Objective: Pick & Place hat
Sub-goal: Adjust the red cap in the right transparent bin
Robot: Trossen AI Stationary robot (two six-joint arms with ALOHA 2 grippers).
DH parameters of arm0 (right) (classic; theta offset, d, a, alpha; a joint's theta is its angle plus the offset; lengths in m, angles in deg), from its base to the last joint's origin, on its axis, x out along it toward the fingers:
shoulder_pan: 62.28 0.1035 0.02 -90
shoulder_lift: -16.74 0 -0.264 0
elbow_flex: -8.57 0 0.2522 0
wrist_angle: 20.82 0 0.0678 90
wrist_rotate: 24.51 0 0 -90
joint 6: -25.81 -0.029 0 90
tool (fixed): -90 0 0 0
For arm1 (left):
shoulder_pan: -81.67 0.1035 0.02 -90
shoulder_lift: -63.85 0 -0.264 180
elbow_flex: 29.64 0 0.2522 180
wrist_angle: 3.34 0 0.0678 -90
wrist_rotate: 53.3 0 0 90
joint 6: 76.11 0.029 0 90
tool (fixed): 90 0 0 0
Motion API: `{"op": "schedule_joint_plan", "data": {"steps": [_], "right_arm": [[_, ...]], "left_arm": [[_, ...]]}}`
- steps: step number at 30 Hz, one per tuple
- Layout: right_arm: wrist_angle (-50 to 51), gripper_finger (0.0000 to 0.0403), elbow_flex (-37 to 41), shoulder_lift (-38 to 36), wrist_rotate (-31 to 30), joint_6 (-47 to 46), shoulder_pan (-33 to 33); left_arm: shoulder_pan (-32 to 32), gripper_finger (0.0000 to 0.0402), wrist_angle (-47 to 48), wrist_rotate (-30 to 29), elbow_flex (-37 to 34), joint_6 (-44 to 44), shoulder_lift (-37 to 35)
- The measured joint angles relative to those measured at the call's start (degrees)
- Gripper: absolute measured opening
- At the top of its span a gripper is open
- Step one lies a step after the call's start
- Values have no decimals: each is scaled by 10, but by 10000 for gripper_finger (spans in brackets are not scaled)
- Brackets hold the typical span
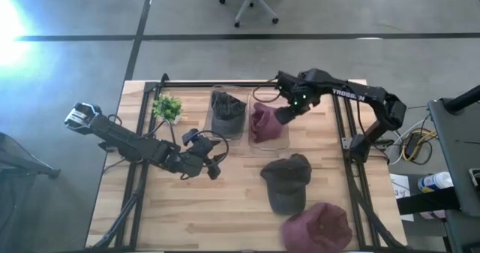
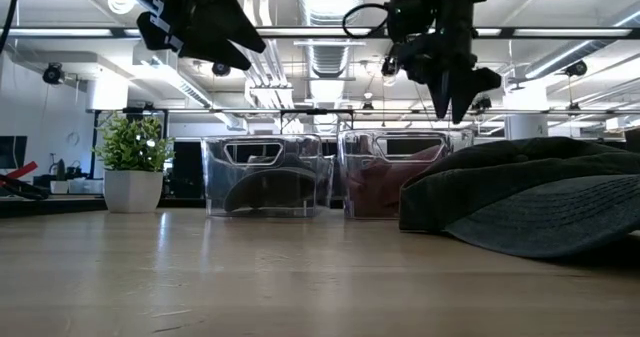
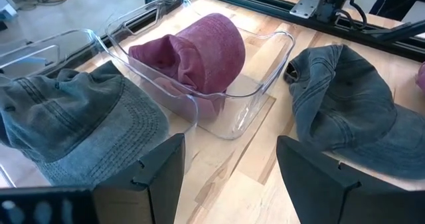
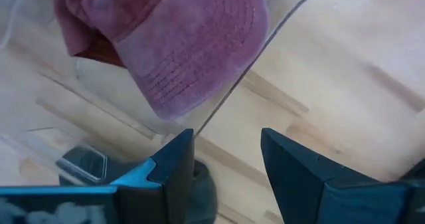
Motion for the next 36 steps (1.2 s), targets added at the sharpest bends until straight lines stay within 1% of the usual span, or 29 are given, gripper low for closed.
{"op": "schedule_joint_plan", "data": {"steps": [3, 6, 11, 13, 16, 19, 23, 30, 33, 36], "right_arm": [[-56, 173, 50, -18, 0, -47, 24], [-128, 184, 110, -49, -3, -111, 47], [-297, 206, 201, -125, -50, -249, 66], [-318, 211, 227, -144, -62, -289, 69], [-316, 212, 253, -154, -69, -319, 73], [-331, 211, 268, -154, -70, -336, 81], [-381, 210, 272, -140, -78, -346, 82], [-385, 206, 269, -95, -83, -362, 82], [-402, 183, 269, -81, -85, -363, 83], [-427, 143, 264, -75, -99, -363, 84]], "left_arm": [[0, 231, 2, 0, 0, 11, 0], [0, 231, 7, 0, 0, 16, 0], [0, 231, 15, 0, 0, 17, 0], [0, 231, 15, 0, 0, 18, 0], [0, 231, 15, 0, 0, 22, 0], [0, 231, 15, 0, 0, 31, 0], [1, 231, 15, 0, 0, 32, 0], [4, 231, 15, 0, 0, 31, 0], [4, 231, 15, 3, 0, 29, 0], [5, 231, 15, 3, 0, 22, 0]]}}
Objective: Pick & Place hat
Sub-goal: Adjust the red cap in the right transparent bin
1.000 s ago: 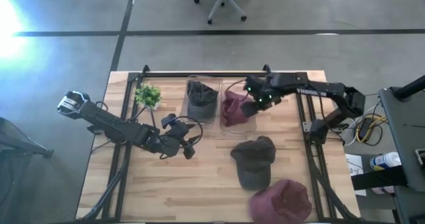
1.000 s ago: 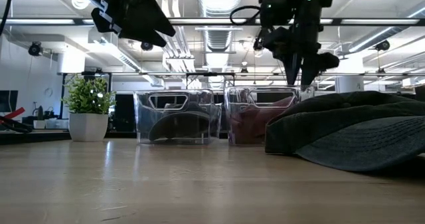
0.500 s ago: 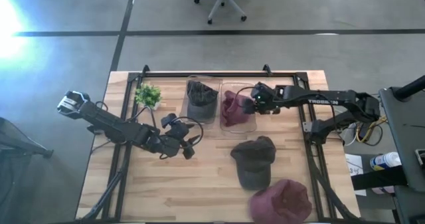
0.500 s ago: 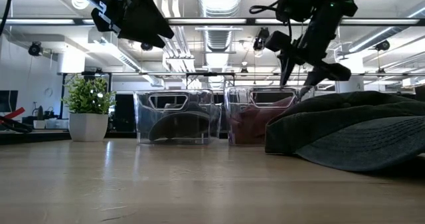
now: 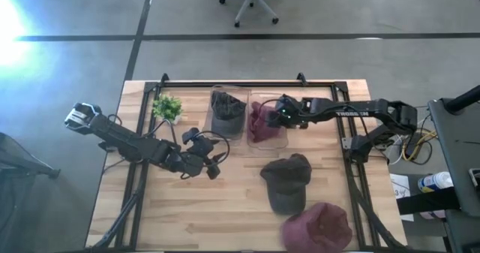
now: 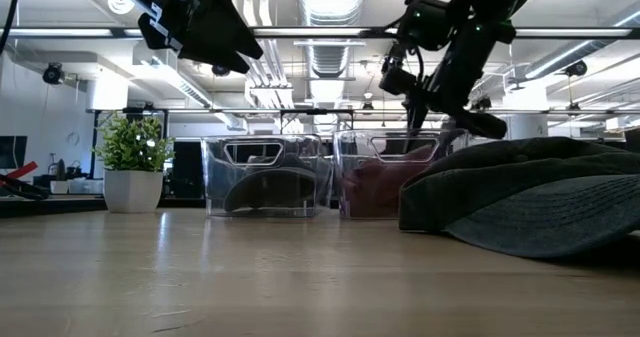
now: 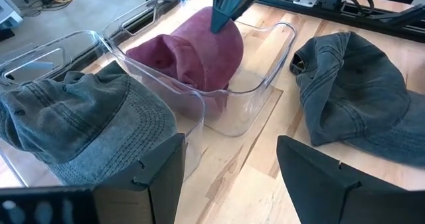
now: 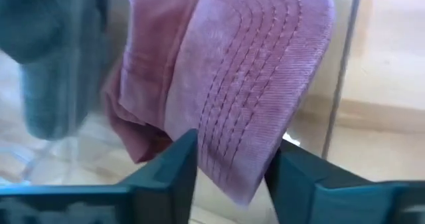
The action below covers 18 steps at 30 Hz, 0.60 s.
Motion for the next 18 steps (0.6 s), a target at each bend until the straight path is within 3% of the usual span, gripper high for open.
{"op": "schedule_joint_plan", "data": {"steps": [8, 13, 18], "right_arm": [[-33, 38, -4, 6, -29, 2, 0], [-30, 18, -7, -7, -74, -8, 12], [30, 14, -34, -33, -170, -30, 41]], "left_arm": [[2, 231, -1, 0, 0, -6, 0], [9, 231, -9, 0, 1, -6, 0], [29, 231, -9, -5, 15, -3, 0]]}}
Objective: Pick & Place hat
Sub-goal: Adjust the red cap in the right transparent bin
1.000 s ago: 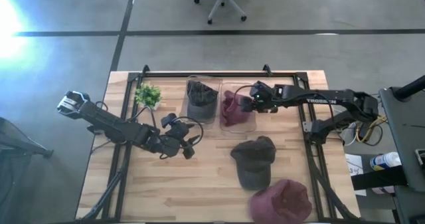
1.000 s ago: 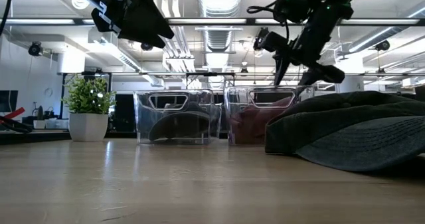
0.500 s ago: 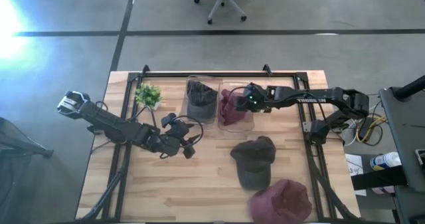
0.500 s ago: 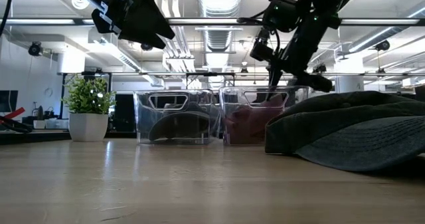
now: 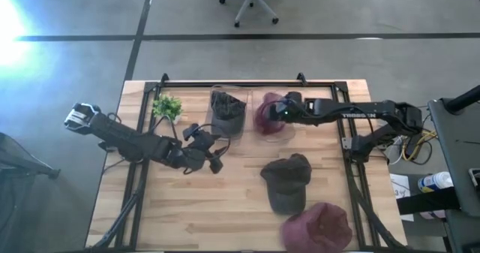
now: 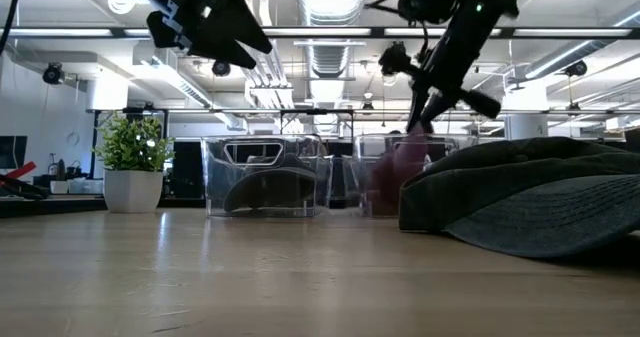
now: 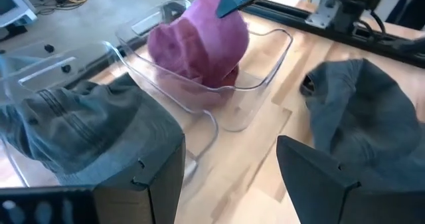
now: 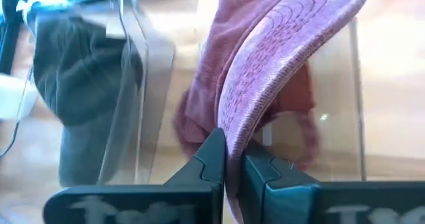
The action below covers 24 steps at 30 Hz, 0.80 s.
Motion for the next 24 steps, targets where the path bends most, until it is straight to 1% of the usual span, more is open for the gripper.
{"op": "schedule_joint_plan", "data": {"steps": [4, 6, 9, 11, 13, 19, 24], "right_arm": [[56, 14, -41, -5, -65, -20, 29], [68, 13, -58, -2, -97, -42, 48], [72, 13, -72, 8, -158, -91, 80], [71, 13, -74, 21, -203, -130, 100], [71, 13, -71, 39, -232, -174, 117], [69, 13, -58, 102, -278, -315, 155], [66, 13, -68, 152, -286, -415, 173]], "left_arm": [[21, 231, -1, 0, 10, 27, 4], [32, 231, -2, 11, 11, 42, 9], [45, 231, -14, 34, 14, 65, 24], [48, 231, -19, 46, 19, 93, 37], [49, 231, -21, 51, 28, 129, 48], [63, 231, -21, 55, 55, 197, 57], [81, 231, -21, 74, 60, 238, 54]]}}
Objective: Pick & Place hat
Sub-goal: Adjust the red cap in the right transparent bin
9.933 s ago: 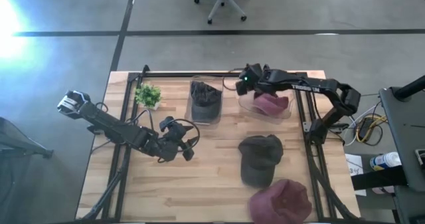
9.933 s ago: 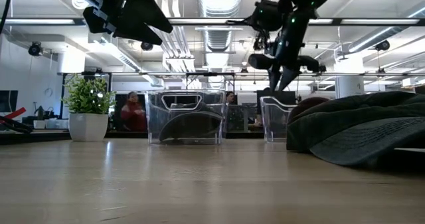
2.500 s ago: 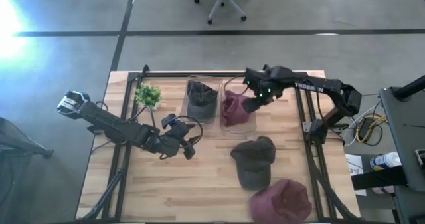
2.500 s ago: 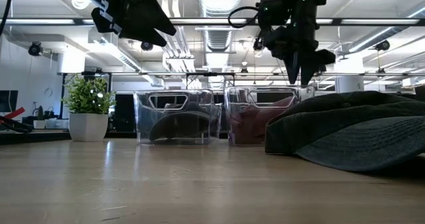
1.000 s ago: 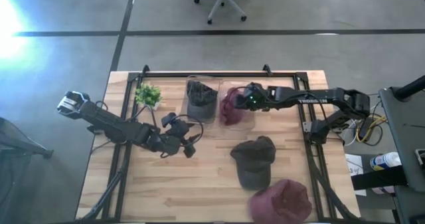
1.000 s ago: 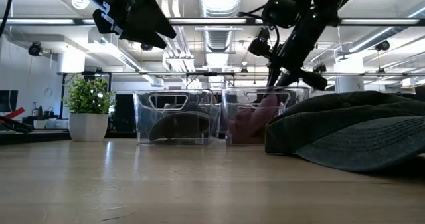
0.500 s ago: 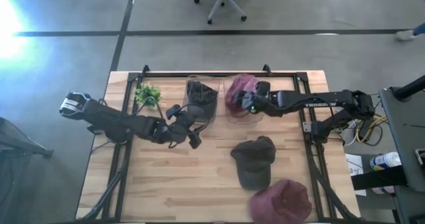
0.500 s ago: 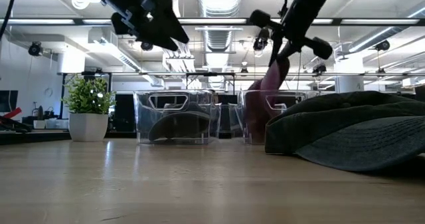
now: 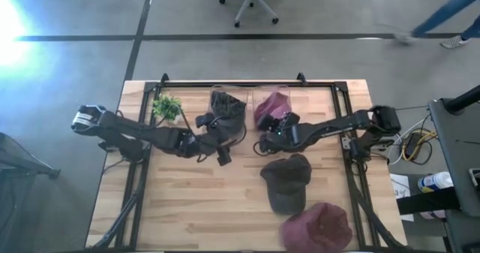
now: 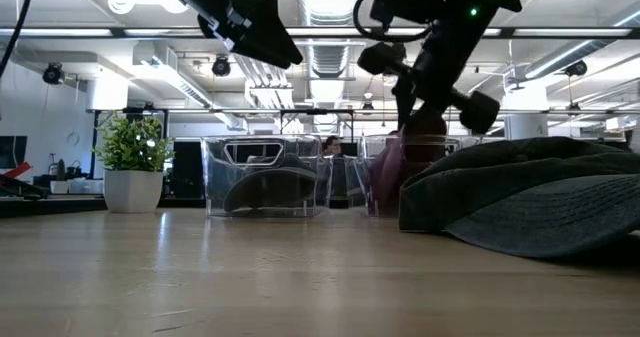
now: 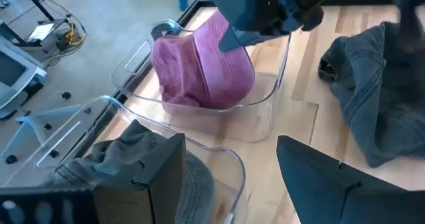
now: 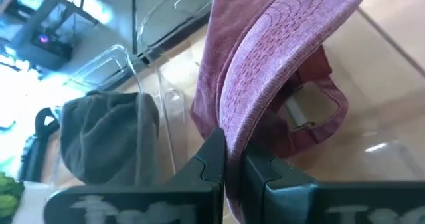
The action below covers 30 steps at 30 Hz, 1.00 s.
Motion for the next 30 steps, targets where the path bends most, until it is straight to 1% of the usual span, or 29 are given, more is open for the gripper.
{"op": "schedule_joint_plan", "data": {"steps": [3, 6, 8, 11, 18, 20, 24, 27, 30], "right_arm": [[-4, 13, -11, 11, 18, -20, 8], [-5, 16, -18, 12, 53, 16, 11], [-2, 28, -22, 7, 84, 45, 11], [1, 56, -22, 0, 130, 85, 11], [-13, 125, -22, -2, 277, 176, 5], [-12, 138, -26, -7, 320, 199, 5], [-8, 157, -50, -19, 412, 292, 8], [14, 164, -76, -38, 425, 344, 14], [78, 166, -112, -59, 413, 391, 12]], "left_arm": [[9, 231, 4, 30, 0, 18, 0], [18, 231, 5, 47, 0, 30, 1], [24, 231, 4, 53, 0, 31, 1], [34, 231, -2, 53, 0, 31, 1], [42, 231, -17, 53, 0, 31, 1], [42, 231, -25, 53, 0, 31, 1], [42, 231, -28, 53, 0, 22, 1], [42, 231, -28, 53, 0, 7, 1], [40, 231, -18, 56, 0, -14, 1]]}}
